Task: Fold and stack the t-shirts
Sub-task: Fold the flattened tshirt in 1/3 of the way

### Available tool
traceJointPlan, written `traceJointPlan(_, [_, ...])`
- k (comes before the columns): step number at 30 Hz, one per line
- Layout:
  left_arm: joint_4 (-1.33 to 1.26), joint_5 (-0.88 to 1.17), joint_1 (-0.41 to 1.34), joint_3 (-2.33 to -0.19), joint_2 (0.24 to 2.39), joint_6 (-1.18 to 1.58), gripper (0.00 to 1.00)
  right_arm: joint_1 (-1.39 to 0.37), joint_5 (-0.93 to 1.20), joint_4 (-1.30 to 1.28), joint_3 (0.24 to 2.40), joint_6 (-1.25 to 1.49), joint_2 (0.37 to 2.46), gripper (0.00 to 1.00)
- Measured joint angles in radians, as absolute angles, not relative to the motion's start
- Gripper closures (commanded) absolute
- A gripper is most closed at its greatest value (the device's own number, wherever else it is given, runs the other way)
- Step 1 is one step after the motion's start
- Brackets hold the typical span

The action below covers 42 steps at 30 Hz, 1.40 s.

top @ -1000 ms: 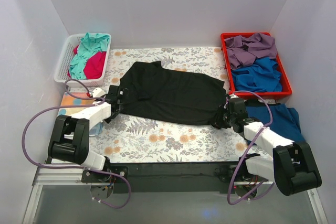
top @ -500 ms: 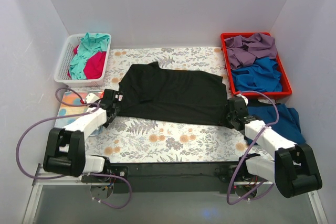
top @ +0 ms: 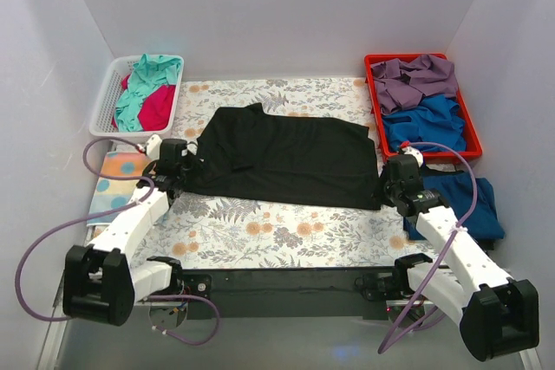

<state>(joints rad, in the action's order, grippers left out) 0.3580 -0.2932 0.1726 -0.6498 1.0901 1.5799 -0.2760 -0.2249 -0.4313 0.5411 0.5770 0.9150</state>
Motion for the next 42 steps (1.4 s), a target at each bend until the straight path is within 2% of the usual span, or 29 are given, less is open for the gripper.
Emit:
traceJointPlan(10, [0.210, -0.105, 0.269, -0.740, 1.383, 1.498, 0.49, -0.284, -0.154, -0.407, 0.587, 0.524, 0.990, 0.71])
traceJointPlan(20, [0.171, -0.079, 0.344, -0.831, 1.530, 1.497, 0.54, -0.289, -0.134, -0.385, 0.586, 0.519, 0.995, 0.71])
traceJointPlan(27, [0.171, -0.088, 0.349, -0.866, 1.611, 1.502, 0.69, -0.289, -0.131, -0.385, 0.586, 0.517, 0.995, 0.71])
traceJointPlan(28, [0.171, -0.089, 0.349, -0.872, 1.623, 1.504, 0.77, -0.289, -0.131, -0.385, 0.586, 0.516, 0.995, 0.71])
traceJointPlan(30, [0.171, -0.089, 0.349, -0.892, 1.658, 1.503, 0.83, -0.289, -0.131, -0.385, 0.586, 0.516, 0.995, 0.71])
traceJointPlan(31, [0.171, -0.089, 0.349, -0.901, 1.672, 1.502, 0.94, -0.289, -0.132, -0.385, 0.586, 0.516, 0.995, 0.71])
traceJointPlan(32, [0.171, -0.088, 0.350, -0.909, 1.682, 1.502, 0.98, -0.289, -0.132, -0.385, 0.586, 0.516, 0.995, 0.71])
traceJointPlan(42, [0.172, -0.090, 0.370, -0.978, 1.694, 1.486, 1.00, -0.289, -0.131, -0.378, 0.575, 0.516, 0.995, 0.71])
